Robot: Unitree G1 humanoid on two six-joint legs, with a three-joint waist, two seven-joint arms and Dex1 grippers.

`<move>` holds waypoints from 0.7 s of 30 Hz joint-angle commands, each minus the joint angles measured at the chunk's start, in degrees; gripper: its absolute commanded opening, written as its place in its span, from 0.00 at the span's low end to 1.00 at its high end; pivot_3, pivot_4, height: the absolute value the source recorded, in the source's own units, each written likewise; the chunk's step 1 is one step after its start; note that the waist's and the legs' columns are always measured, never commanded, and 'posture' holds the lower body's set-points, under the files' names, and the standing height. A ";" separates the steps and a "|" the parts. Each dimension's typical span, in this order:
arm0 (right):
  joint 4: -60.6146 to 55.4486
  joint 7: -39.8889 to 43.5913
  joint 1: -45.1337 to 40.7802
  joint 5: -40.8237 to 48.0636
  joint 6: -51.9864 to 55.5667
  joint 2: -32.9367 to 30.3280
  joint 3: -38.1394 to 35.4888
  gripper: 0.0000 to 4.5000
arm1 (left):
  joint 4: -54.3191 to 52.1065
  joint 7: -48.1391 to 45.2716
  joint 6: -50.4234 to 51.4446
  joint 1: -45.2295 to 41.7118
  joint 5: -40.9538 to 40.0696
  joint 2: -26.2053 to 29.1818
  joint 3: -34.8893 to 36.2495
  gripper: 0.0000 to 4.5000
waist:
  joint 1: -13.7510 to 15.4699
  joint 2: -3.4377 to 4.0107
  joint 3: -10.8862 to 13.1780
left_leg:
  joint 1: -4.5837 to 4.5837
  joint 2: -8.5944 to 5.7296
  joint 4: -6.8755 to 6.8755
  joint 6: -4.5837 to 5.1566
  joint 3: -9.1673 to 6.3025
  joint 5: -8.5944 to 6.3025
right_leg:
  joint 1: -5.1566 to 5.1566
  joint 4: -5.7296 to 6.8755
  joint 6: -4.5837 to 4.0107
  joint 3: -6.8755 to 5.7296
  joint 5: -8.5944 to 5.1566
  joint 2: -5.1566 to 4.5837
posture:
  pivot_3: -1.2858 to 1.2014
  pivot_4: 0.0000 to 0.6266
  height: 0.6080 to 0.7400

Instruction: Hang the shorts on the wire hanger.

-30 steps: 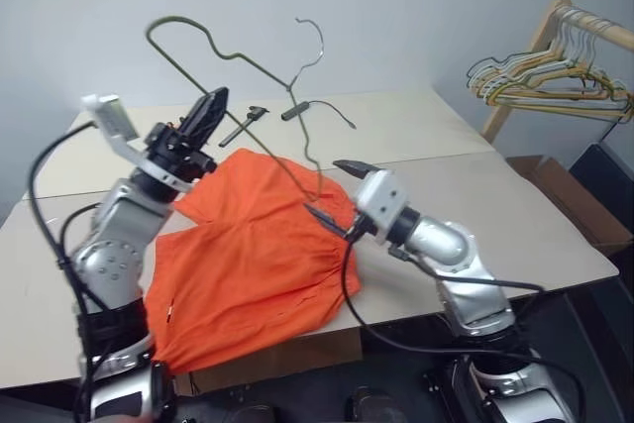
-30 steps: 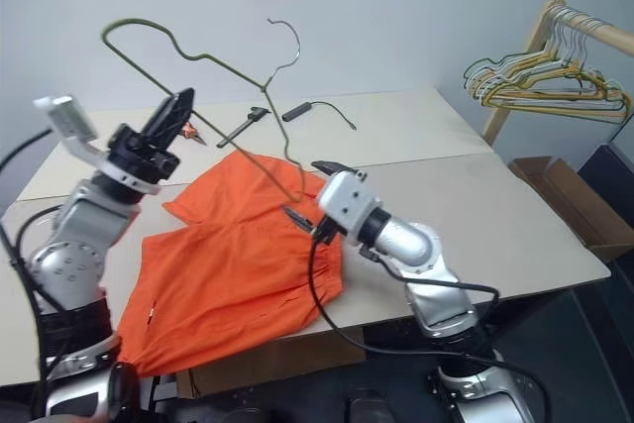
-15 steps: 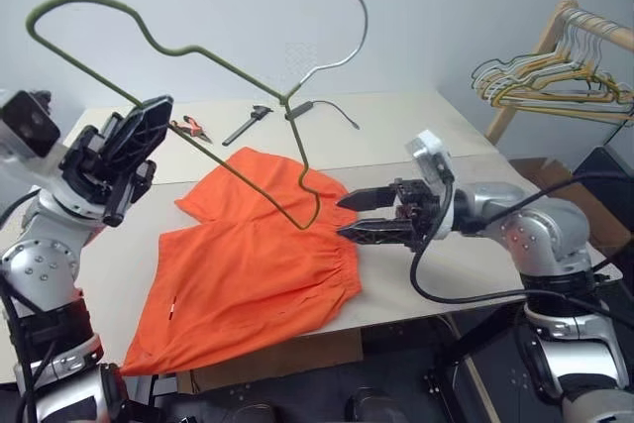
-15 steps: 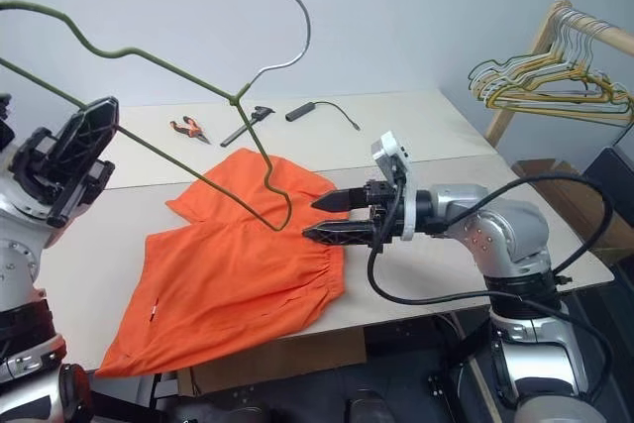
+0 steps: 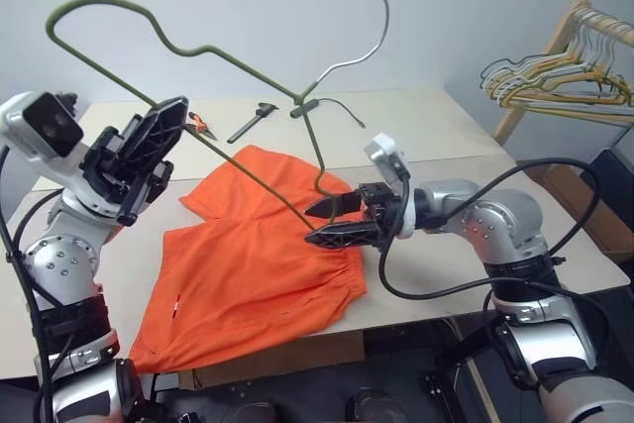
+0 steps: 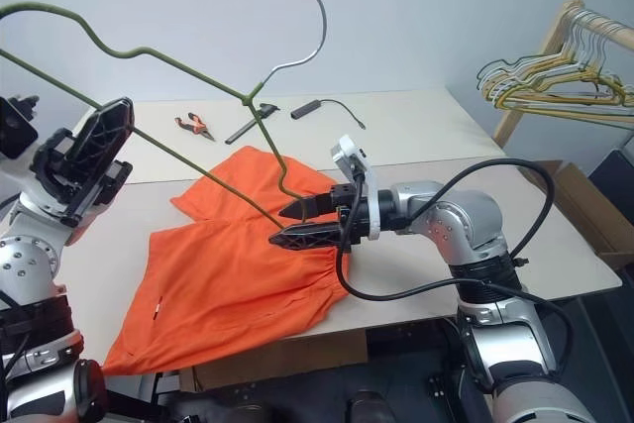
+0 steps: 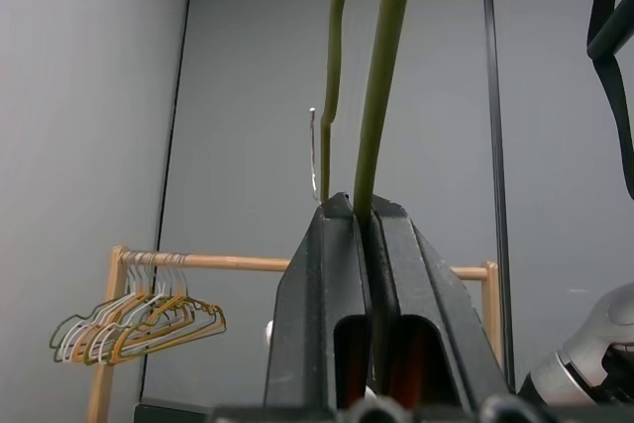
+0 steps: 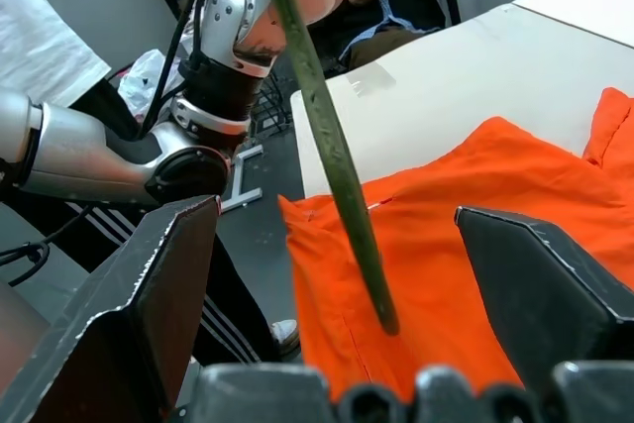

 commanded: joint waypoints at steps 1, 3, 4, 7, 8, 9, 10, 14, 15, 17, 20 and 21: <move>-0.46 0.74 -1.10 0.58 -0.36 -0.12 -0.90 0.91 | -0.72 -0.60 -1.01 -1.23 -0.06 -0.13 0.26 0.00 | 0.11 0.00 0.00 | 0.00 0.00 0.00 0.00 0.01 0.00 | 0.00 -0.01 0.00 -0.01 0.00 0.00 | 0.53 0.00 1.00; -0.39 0.53 -1.21 0.45 -0.13 -0.11 -0.82 0.81 | -0.62 -0.62 -1.03 -1.24 -0.10 -0.20 0.14 0.00 | 0.12 0.00 0.00 | -0.01 0.00 0.00 0.00 0.02 0.00 | 0.00 -0.01 0.00 -0.02 0.00 0.00 | 0.53 0.00 1.00; -0.36 0.52 -1.23 0.50 -0.22 -0.04 -0.93 0.73 | -0.59 -0.68 -1.16 -1.25 0.01 -0.26 0.00 0.00 | 0.11 0.00 0.00 | -0.01 0.00 0.00 0.00 0.04 0.00 | 0.00 -0.01 0.00 -0.02 0.00 0.00 | 0.53 0.00 1.00; -0.27 -0.01 -1.46 0.41 -0.15 0.24 -0.99 0.45 | -0.23 -0.67 -1.43 -1.29 0.22 -0.49 -0.24 0.00 | 0.10 0.00 0.00 | 0.00 0.00 0.00 0.00 0.06 0.00 | 0.01 0.00 -0.01 -0.03 0.00 0.00 | 0.53 0.00 1.00; -0.45 -0.06 -1.44 0.28 -0.27 0.29 -0.83 0.40 | -0.15 -0.75 -1.58 -1.26 0.34 -0.58 -0.27 0.00 | 0.10 0.00 0.00 | 0.00 0.00 0.00 0.00 0.06 0.00 | 0.01 0.00 -0.01 -0.03 0.01 0.00 | 0.53 0.00 1.00; -0.62 -0.07 -1.40 0.15 -0.44 0.32 -0.67 0.34 | -0.10 -0.81 -1.72 -1.25 0.47 -0.67 -0.31 0.00 | 0.09 0.00 0.00 | 0.00 0.00 0.00 0.00 0.06 0.00 | 0.01 0.00 -0.01 -0.04 0.01 0.00 | 0.53 0.00 1.00; -0.64 -0.29 -1.39 0.10 -0.46 0.47 -0.64 0.26 | -0.02 -0.72 -1.78 -1.27 0.56 -0.76 -0.33 0.00 | 0.08 0.00 0.00 | 0.00 0.00 0.00 0.00 0.06 0.00 | 0.01 0.00 -0.01 -0.04 0.01 0.01 | 0.53 0.00 1.00; -0.38 -1.21 -1.38 0.04 -0.39 1.00 -0.95 0.01 | -0.20 -0.54 -1.92 -0.88 1.52 -0.89 -0.74 0.00 | 0.07 0.00 0.00 | 0.00 0.00 0.00 0.00 0.06 0.00 | 0.01 0.00 -0.01 -0.04 0.01 0.00 | 0.53 0.00 1.00; -0.41 -1.32 -1.34 -0.04 -0.38 1.06 -0.97 0.01 | -0.41 -0.95 -2.17 -0.50 2.63 -0.49 -1.26 0.00 | 0.07 0.00 0.00 | 0.00 0.01 0.01 0.00 0.06 0.00 | 0.01 0.01 -0.01 -0.04 0.01 0.01 | 0.53 0.00 1.00; -0.47 -1.66 -1.23 0.00 -0.35 1.26 -1.16 0.01 | -0.61 -1.73 -2.76 0.22 4.08 -0.35 -2.13 0.00 | 0.08 0.00 0.00 | -0.01 0.00 0.02 0.00 0.07 0.00 | 0.01 0.00 -0.01 -0.05 0.01 0.00 | 0.53 0.00 1.00; -0.73 -2.18 -1.01 0.41 -0.28 1.61 -1.73 0.00 | -0.38 -2.17 -3.55 0.82 5.77 -0.72 -2.86 0.23 | 0.08 0.00 0.00 | -0.02 0.00 0.02 0.00 0.08 0.00 | 0.02 -0.01 -0.01 -0.07 0.01 0.00 | 0.53 0.00 1.00; -0.89 -2.66 -0.95 0.69 -0.19 1.87 -2.18 0.00 | -0.09 -2.14 -3.83 1.09 6.52 -0.79 -3.12 0.30 | 0.07 0.00 0.00 | -0.02 0.00 0.02 0.00 0.10 0.00 | 0.02 -0.01 -0.01 -0.07 0.01 0.00 | 0.52 0.00 1.00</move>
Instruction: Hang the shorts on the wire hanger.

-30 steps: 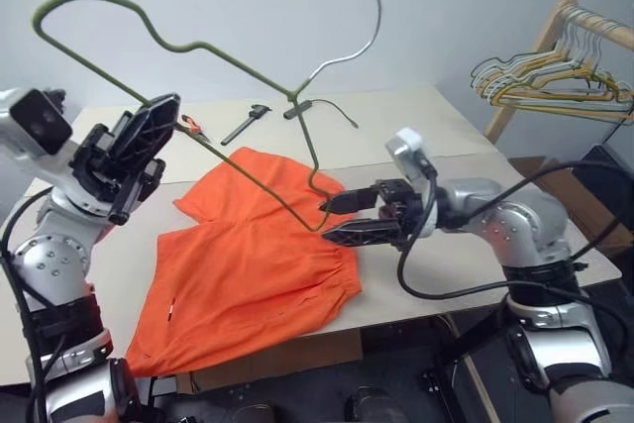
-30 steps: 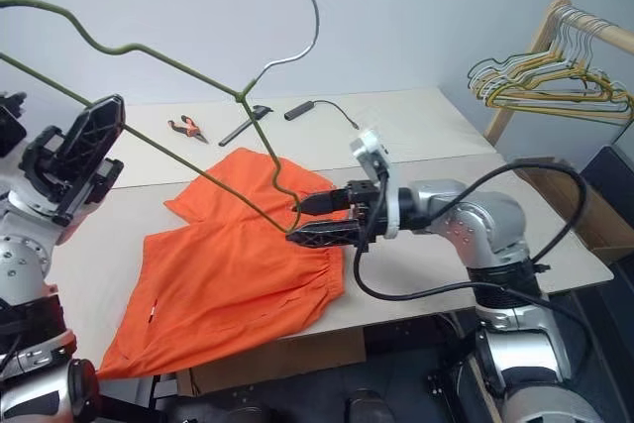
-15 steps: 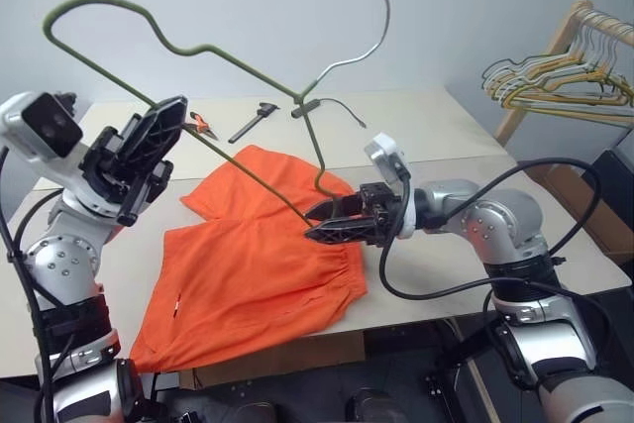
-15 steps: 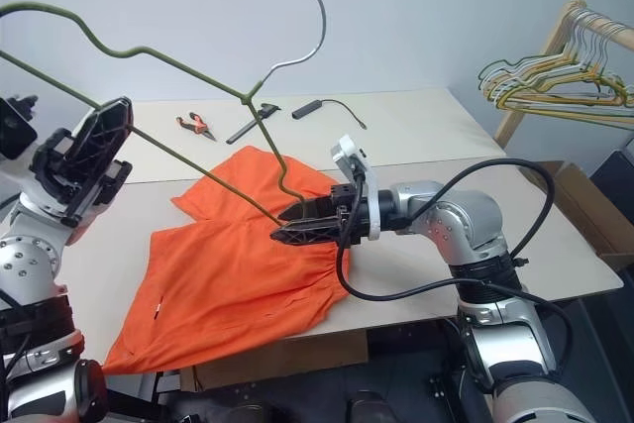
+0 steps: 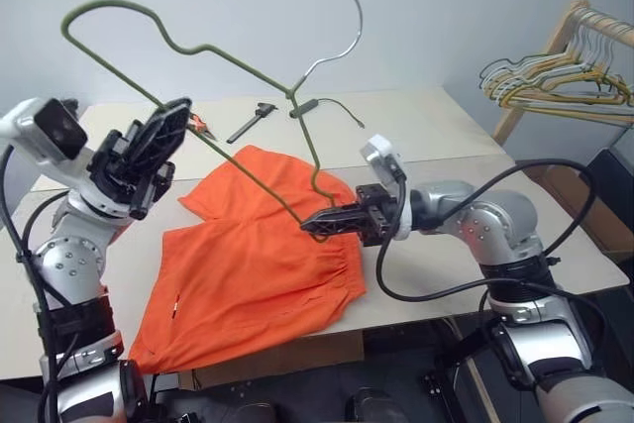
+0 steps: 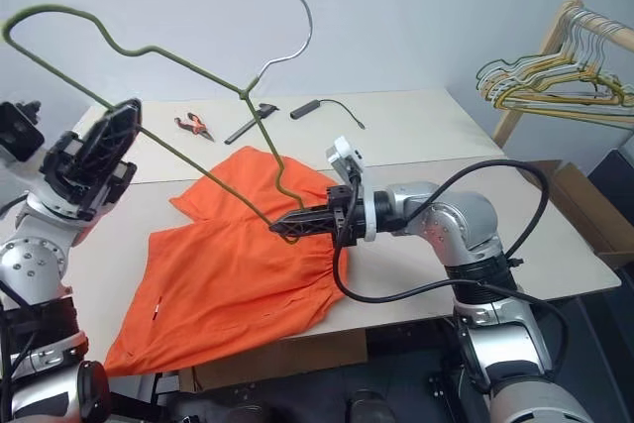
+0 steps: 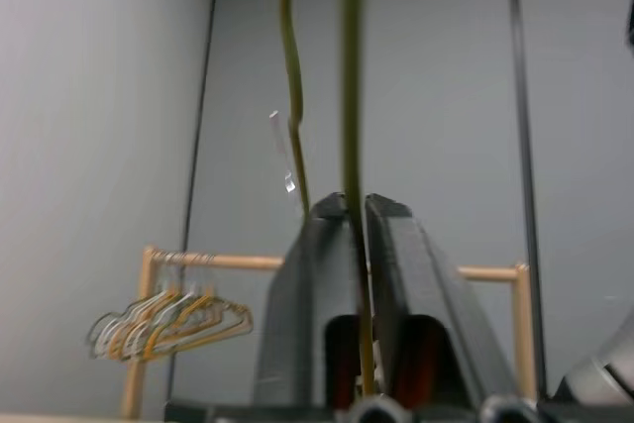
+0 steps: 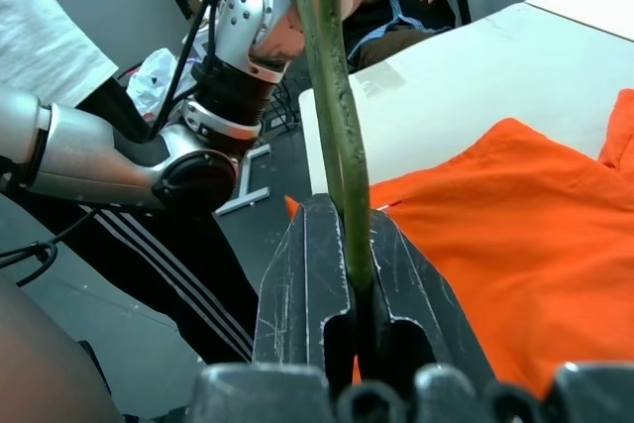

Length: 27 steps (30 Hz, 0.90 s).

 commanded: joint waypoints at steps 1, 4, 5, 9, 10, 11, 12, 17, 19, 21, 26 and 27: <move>-0.80 -2.49 -0.88 1.13 -0.12 0.81 -3.11 0.00 | -1.20 -1.13 -0.96 0.62 2.72 0.38 -1.65 0.37 | -0.02 0.00 0.00 | 0.00 0.00 0.00 0.00 0.01 0.00 | 0.00 0.00 0.00 0.00 0.00 0.00 | 0.52 0.00 1.00; -1.45 -5.72 -0.34 3.79 1.10 1.41 -6.89 0.00 | 0.60 -1.17 -1.09 2.52 8.49 2.89 -4.17 0.58 | -0.03 0.00 0.00 | -0.01 0.00 0.00 0.00 0.02 0.00 | -0.01 0.01 -0.01 -0.02 0.00 0.00 | 0.52 0.00 1.00; -1.71 -6.68 -0.14 4.42 1.60 1.45 -7.90 0.00 | 0.89 -1.77 -1.55 3.28 10.72 3.85 -5.06 0.64 | -0.03 0.00 0.00 | 0.00 0.01 0.00 0.00 0.03 0.00 | -0.01 0.02 -0.01 -0.01 0.00 0.00 | 0.52 0.00 1.00; -2.53 -12.47 2.05 6.89 8.48 -1.75 -12.62 0.00 | 2.41 -4.55 -5.60 7.76 20.40 9.46 -7.96 0.93 | -0.17 0.02 0.00 | -0.01 0.01 -0.02 0.00 0.11 0.00 | -0.03 -0.02 -0.01 -0.01 0.00 0.00 | 0.51 0.00 1.00; -3.14 -13.27 3.71 8.03 10.72 -3.49 -14.24 0.00 | 2.13 -5.29 -6.21 8.79 21.72 10.77 -8.12 1.00 | -0.15 0.02 0.00 | -0.02 0.02 -0.02 0.00 0.12 -0.01 | -0.03 -0.04 -0.01 -0.01 0.00 -0.01 | 0.51 0.00 1.00; -3.77 -13.90 4.94 9.01 12.28 -4.65 -15.40 0.00 | 1.81 -5.83 -6.65 9.54 22.54 11.57 -8.17 1.00 | -0.02 0.02 0.00 | -0.05 0.02 -0.02 0.01 0.15 -0.01 | -0.06 -0.05 -0.01 -0.02 0.00 -0.03 | 0.51 0.00 1.00; -5.05 -14.73 7.61 9.37 14.40 -7.04 -16.77 0.00 | 0.97 -5.79 -8.28 10.62 25.37 12.80 -9.02 1.00 | 0.02 0.02 0.00 | -0.10 0.03 -0.02 0.01 0.13 -0.01 | -0.08 -0.08 -0.01 -0.06 0.00 -0.05 | 0.51 0.00 1.00; -11.09 -17.11 21.84 11.54 21.96 -17.00 -22.92 0.00 | -3.71 -6.39 -13.76 14.12 33.89 16.50 -13.06 1.00 | 0.57 0.04 0.01 | -0.14 0.03 -0.03 0.17 0.19 -0.12 | -0.07 -0.22 0.00 -0.05 -0.02 -0.12 | 0.52 0.00 1.00; -10.98 -18.06 24.34 13.72 26.27 -18.79 -24.70 0.00 | -4.93 -6.34 -14.12 14.59 34.70 16.98 -13.60 1.00 | 0.37 0.04 0.01 | -0.14 0.04 -0.03 0.23 0.19 -0.16 | -0.07 -0.26 0.01 -0.01 -0.02 -0.14 | 0.52 0.00 1.00; -8.04 -16.95 26.19 17.05 31.78 -19.92 -27.56 0.00 | -5.81 -6.69 -13.64 14.34 35.15 17.39 -14.48 1.00 | -0.24 0.04 0.02 | -0.09 0.06 -0.02 0.24 0.17 -0.16 | -0.08 -0.24 0.02 0.11 0.00 -0.07 | 0.51 0.00 1.00; -0.38 -15.95 30.68 23.73 34.96 -25.95 -25.95 0.00 | -6.34 -7.80 -14.23 13.11 37.36 18.15 -17.19 1.00 | -0.41 0.05 0.01 | 0.16 0.06 -0.01 0.26 0.08 -0.15 | 0.14 -0.14 0.03 0.24 0.01 0.00 | 0.51 0.00 1.00; 0.87 -15.76 31.58 23.94 34.96 -27.27 -25.04 0.00 | -6.30 -8.10 -14.22 12.73 37.47 18.18 -17.59 1.00 | -0.38 0.05 0.01 | 0.18 0.06 -0.01 0.27 0.08 -0.14 | 0.11 -0.13 0.05 0.25 0.02 0.01 | 0.51 0.00 1.00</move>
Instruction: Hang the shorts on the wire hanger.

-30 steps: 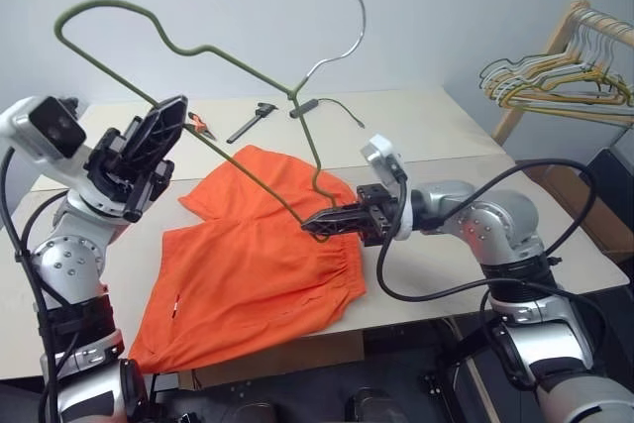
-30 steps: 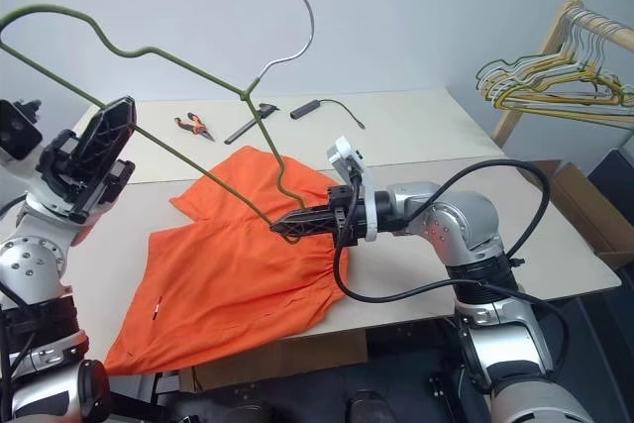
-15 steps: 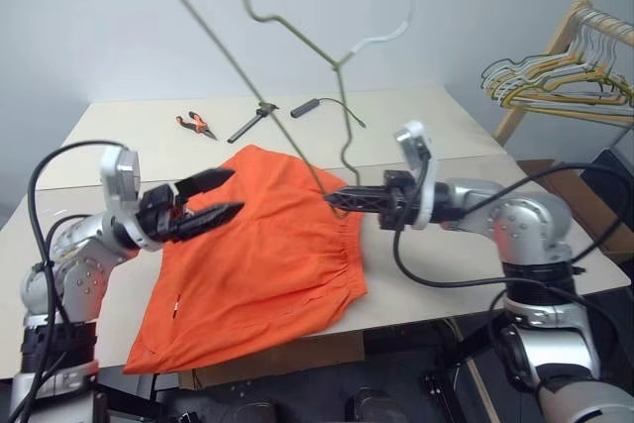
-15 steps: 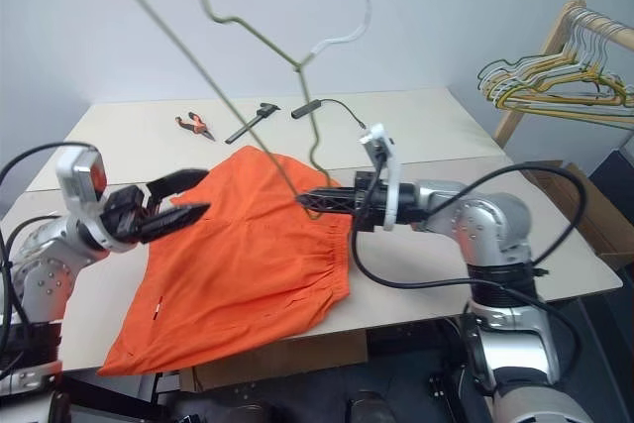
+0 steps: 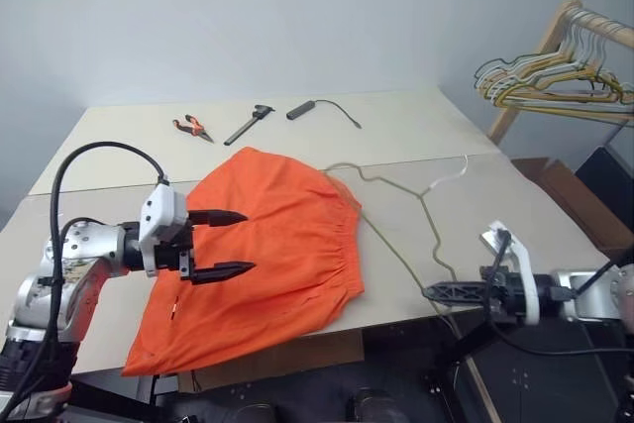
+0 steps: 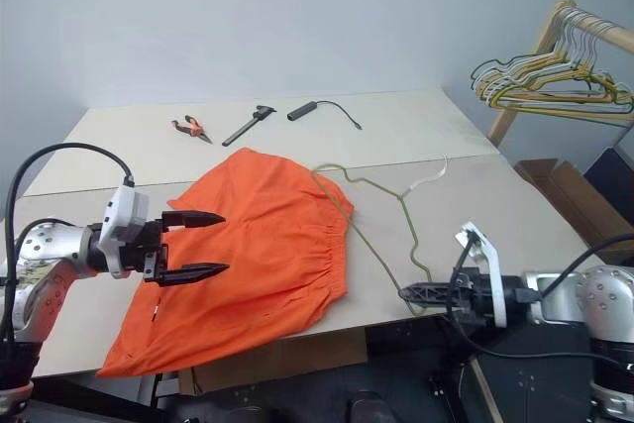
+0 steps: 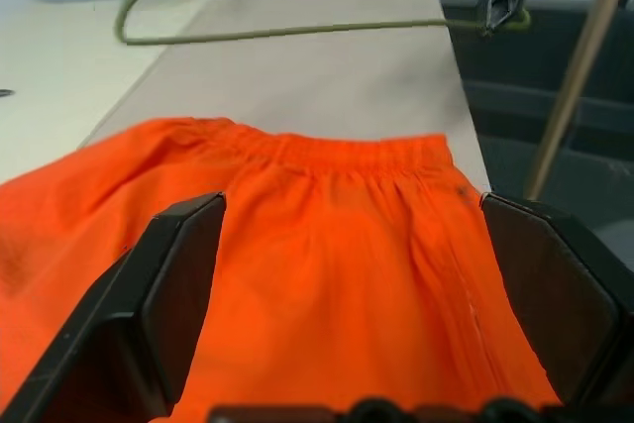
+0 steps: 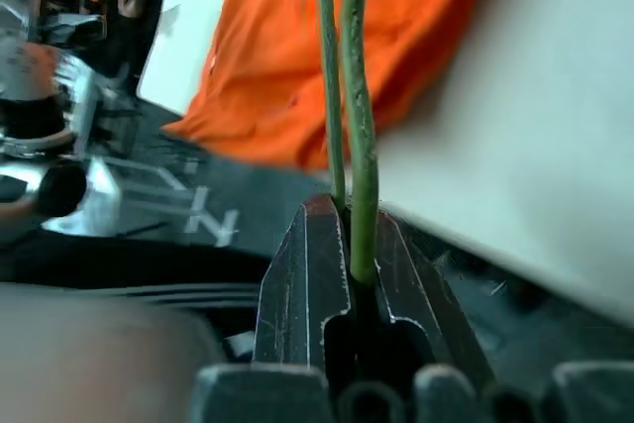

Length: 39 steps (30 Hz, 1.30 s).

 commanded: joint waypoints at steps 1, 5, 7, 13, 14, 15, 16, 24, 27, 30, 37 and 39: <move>3.47 1.18 1.48 3.14 0.62 -3.56 0.89 0.00 | -1.27 -0.97 -0.85 -2.19 0.51 0.91 -1.01 1.00 | 0.05 0.00 0.00 | 0.00 0.00 0.00 0.00 0.00 0.00 | 0.00 0.00 0.00 0.00 0.00 0.00 | 0.51 0.00 1.00; 6.79 1.17 3.26 1.60 0.62 -5.70 2.01 0.00 | -1.75 -2.19 -1.20 -1.98 1.44 1.86 -1.98 1.00 | -0.11 -0.01 -0.01 | -0.05 -0.02 0.01 0.01 0.00 0.00 | -0.03 -0.04 0.05 0.06 0.02 0.00 | 0.51 0.00 1.00; 7.99 1.72 3.69 0.60 0.61 -6.29 1.97 0.00 | -1.93 -2.59 -1.45 -1.53 1.33 1.96 -1.82 1.00 | -0.10 0.00 0.00 | -0.09 -0.03 0.01 0.02 -0.01 -0.01 | -0.07 -0.04 0.07 0.09 0.02 0.00 | 0.51 0.00 1.00; 10.44 1.29 3.86 -2.99 -0.38 -5.42 2.60 0.00 | -2.01 -1.57 -2.20 -0.61 2.57 1.27 -1.82 1.00 | 0.15 0.00 -0.01 | -0.10 -0.03 0.02 0.02 -0.04 -0.01 | -0.06 -0.05 0.09 0.08 0.03 -0.01 | 0.51 0.00 1.00; 10.81 1.31 3.70 -3.51 -0.46 -5.19 2.65 0.00 | -2.01 -1.04 -2.12 -0.63 2.73 1.01 -1.88 1.00 | 0.19 0.00 -0.01 | -0.10 -0.03 0.02 0.02 -0.03 -0.01 | -0.06 -0.05 0.10 0.08 0.03 -0.01 | 0.51 0.00 1.00; 10.84 1.27 3.50 -3.73 -0.25 -4.91 2.63 0.00 | -2.01 -0.93 -2.13 -0.64 2.65 0.85 -1.92 1.00 | 0.25 0.00 -0.01 | -0.11 -0.03 0.03 0.02 -0.04 -0.01 | -0.06 -0.05 0.10 0.07 0.03 0.00 | 0.51 0.00 1.00; 10.74 1.13 3.27 -3.92 0.07 -4.63 2.59 0.00 | -2.07 -0.96 -2.16 -0.60 2.53 0.80 -1.95 1.00 | 0.28 0.00 -0.01 | -0.10 -0.03 0.03 0.02 -0.04 -0.01 | -0.06 -0.05 0.10 0.07 0.03 0.00 | 0.51 0.00 1.00; 8.64 1.23 3.71 -3.58 0.61 -2.43 1.75 0.00 | -2.42 -1.19 -2.51 0.38 1.84 0.60 -1.60 1.00 | 0.31 0.00 -0.01 | -0.11 -0.03 0.03 0.02 -0.04 -0.01 | -0.06 -0.05 0.11 0.07 0.03 0.00 | 0.51 0.00 1.00; 7.88 1.43 3.90 -2.41 0.61 -1.79 1.59 0.00 | -2.21 -0.95 -2.80 0.44 1.98 0.58 -1.71 1.00 | 0.38 0.00 -0.01 | -0.10 -0.03 0.03 0.02 -0.05 -0.01 | -0.05 -0.04 0.11 0.07 0.04 0.00 | 0.51 0.00 1.00; 6.66 2.11 4.48 -1.41 0.61 -1.25 1.72 0.00 | -2.01 -0.88 -3.08 0.60 2.22 0.59 -1.89 1.00 | 0.39 0.00 -0.01 | -0.10 -0.03 0.03 0.02 -0.05 -0.01 | -0.05 -0.04 0.11 0.07 0.04 0.00 | 0.51 0.00 1.00; 7.30 3.84 1.85 -2.55 0.10 0.38 5.74 0.00 | -1.79 -0.67 -3.64 0.81 2.87 0.30 -2.55 1.00 | 0.33 0.00 -0.01 | -0.09 -0.03 0.04 0.02 -0.06 -0.01 | -0.03 -0.03 0.11 0.07 0.04 0.00 | 0.51 0.00 1.00; 8.91 4.94 -0.60 -3.92 -0.81 0.42 8.12 0.00 | -1.51 -0.64 -3.91 0.75 3.17 0.17 -2.88 1.00 | 0.20 0.01 -0.02 | -0.09 -0.03 0.05 0.02 -0.05 -0.01 | -0.03 -0.01 0.11 0.08 0.04 0.00 | 0.52 0.00 1.00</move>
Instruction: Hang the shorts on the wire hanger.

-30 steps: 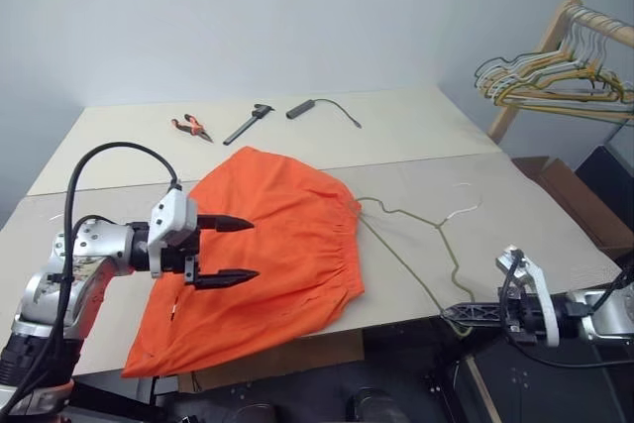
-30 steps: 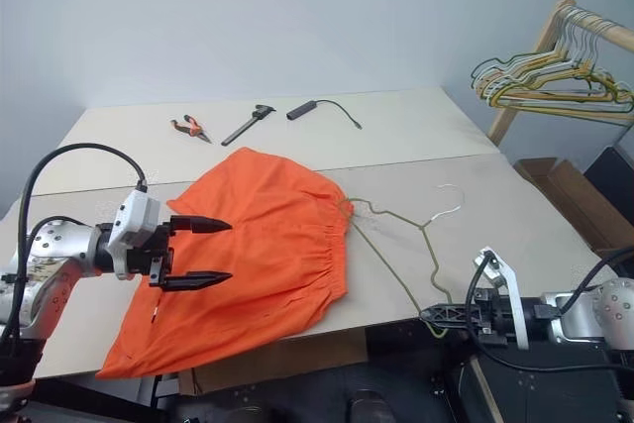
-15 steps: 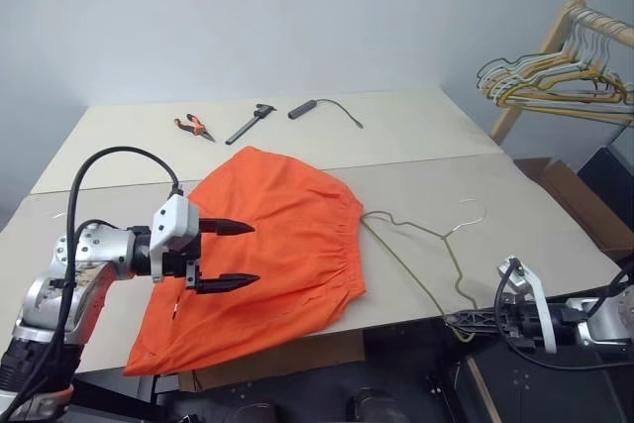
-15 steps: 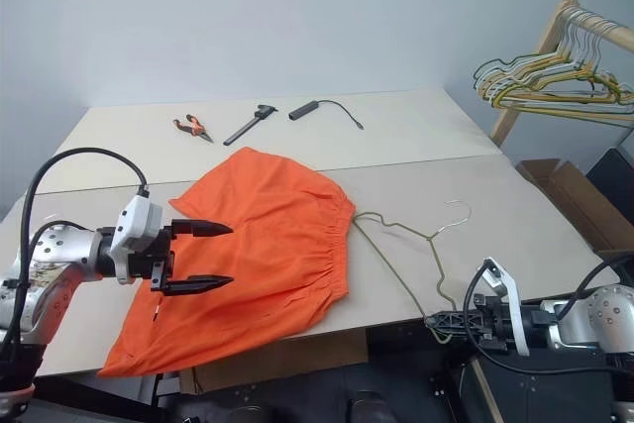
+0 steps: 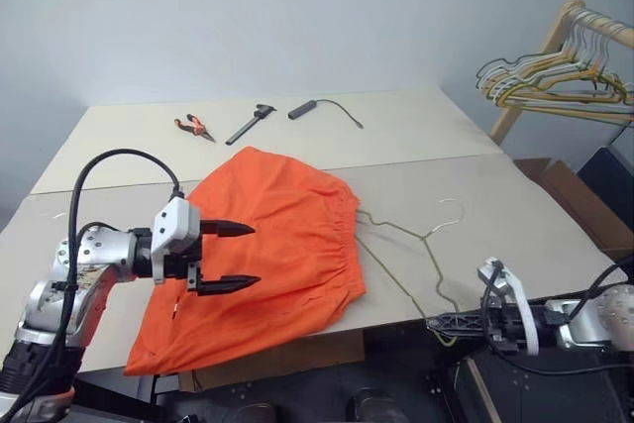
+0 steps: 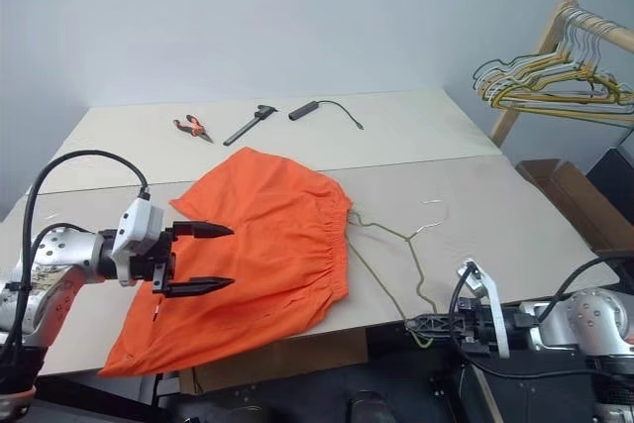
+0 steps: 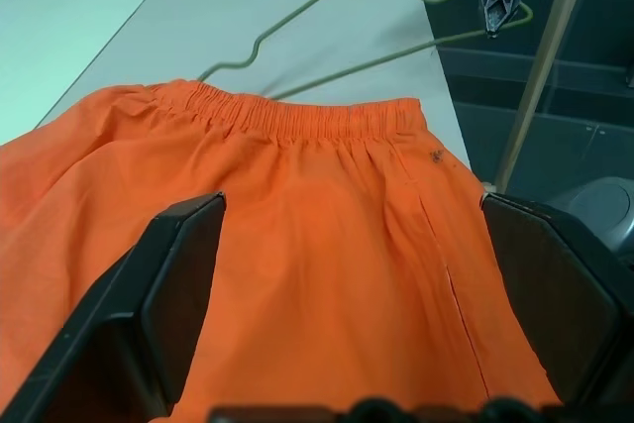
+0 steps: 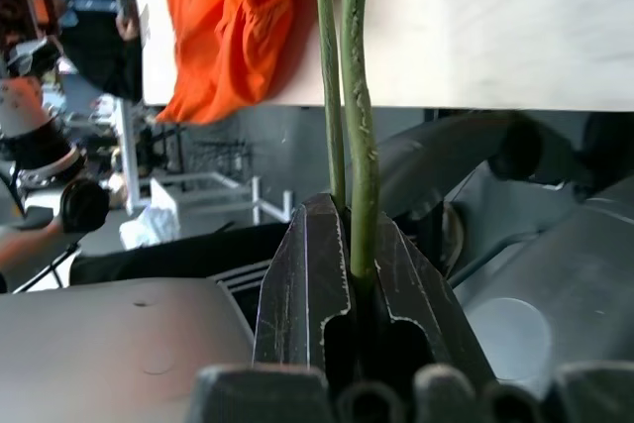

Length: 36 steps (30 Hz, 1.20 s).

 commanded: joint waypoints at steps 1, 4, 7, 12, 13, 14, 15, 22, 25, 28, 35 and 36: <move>1.27 3.02 -5.14 -1.50 -1.33 -0.13 2.97 0.00 | -0.50 0.27 -1.68 -0.44 0.88 -0.17 -0.35 1.00 | -0.11 0.01 0.00 | 0.00 0.00 0.01 0.00 0.00 0.00 | 0.00 0.00 0.00 0.01 0.00 0.00 | 0.52 0.00 1.00; 3.64 5.66 -9.07 -4.24 -2.77 -0.28 7.65 0.00 | -0.48 0.63 -2.18 -0.18 1.57 -0.32 -0.75 1.00 | 0.01 0.01 0.00 | 0.00 0.00 0.03 0.00 -0.01 0.00 | -0.01 0.00 0.00 -0.01 0.01 0.02 | 0.52 0.00 1.00; 6.41 8.55 -12.21 -6.87 -4.39 -0.42 11.46 0.00 | -0.58 0.88 -2.63 0.41 1.96 -0.36 -0.81 1.00 | 0.21 0.00 0.00 | -0.04 0.00 0.03 0.00 -0.02 0.00 | -0.04 -0.01 -0.01 -0.03 0.01 0.02 | 0.52 0.00 1.00; 14.17 12.43 -19.69 -13.04 -7.80 0.44 18.02 0.00 | -1.17 1.41 -3.19 1.97 1.99 -0.34 -0.52 1.00 | 0.32 0.01 0.00 | -0.06 -0.01 0.07 0.01 0.00 0.00 | -0.05 -0.01 0.00 -0.02 0.03 -0.01 | 0.53 0.00 1.00; 15.99 13.29 -21.30 -14.30 -8.86 0.73 18.96 0.00 | -1.23 1.54 -3.33 2.14 2.07 -0.35 -0.53 1.00 | 0.32 0.01 0.00 | -0.05 -0.01 0.08 0.01 -0.01 0.00 | -0.03 -0.01 0.00 -0.04 0.03 -0.01 | 0.53 0.00 1.00; 18.03 14.07 -23.02 -15.58 -9.80 1.19 19.74 0.00 | -1.27 1.76 -3.37 2.22 2.13 -0.44 -0.57 1.00 | 0.30 0.01 0.00 | -0.05 -0.01 0.08 0.01 0.00 0.00 | -0.04 0.00 0.00 -0.04 0.03 -0.01 | 0.54 0.00 1.00; 19.58 15.05 -24.43 -16.67 -10.57 1.49 20.56 0.00 | -1.29 1.96 -3.44 2.26 2.17 -0.52 -0.58 1.00 | 0.30 0.01 -0.01 | -0.05 -0.01 0.08 0.01 -0.01 0.00 | -0.05 0.01 0.00 -0.03 0.03 0.00 | 0.54 0.00 1.00; 26.86 19.30 -30.76 -22.24 -13.81 4.11 23.29 0.00 | -1.25 3.03 -4.30 2.83 2.51 -1.39 -0.99 1.00 | 0.62 0.02 -0.01 | -0.08 -0.01 0.09 0.00 0.00 0.00 | -0.07 0.02 -0.01 -0.05 0.04 -0.01 | 0.54 0.00 1.00; 28.42 20.19 -31.96 -23.64 -13.90 5.26 23.28 0.00 | -1.16 3.15 -4.51 2.99 2.70 -1.49 -1.21 1.00 | 0.88 0.02 -0.01 | -0.08 -0.01 0.10 0.00 0.02 0.00 | -0.08 0.05 -0.02 -0.05 0.04 -0.01 | 0.54 0.00 1.00; 28.05 21.73 -32.27 -24.49 -13.29 5.81 24.23 0.00 | -1.00 3.19 -4.55 2.82 2.66 -1.61 -1.31 1.00 | 1.17 0.03 -0.02 | -0.09 -0.01 0.10 0.00 0.06 0.00 | -0.10 0.05 -0.02 -0.06 0.04 -0.01 | 0.54 0.00 1.00; 28.28 22.86 -32.19 -26.01 -13.74 6.64 24.61 0.00 | -0.03 3.13 -5.09 2.01 3.73 -2.14 -2.02 1.00 | 1.65 0.04 -0.03 | -0.08 -0.01 0.11 0.00 0.15 0.00 | -0.10 0.08 -0.03 -0.07 0.05 -0.01 | 0.54 0.00 1.00; 29.42 22.22 -32.63 -26.56 -14.44 7.19 23.61 0.00 | 0.07 3.13 -5.13 1.92 3.79 -2.19 -2.04 1.00 | 1.65 0.04 -0.03 | -0.08 -0.01 0.11 0.00 0.16 0.00 | -0.10 0.08 -0.03 -0.07 0.05 -0.01 | 0.53 0.00 1.00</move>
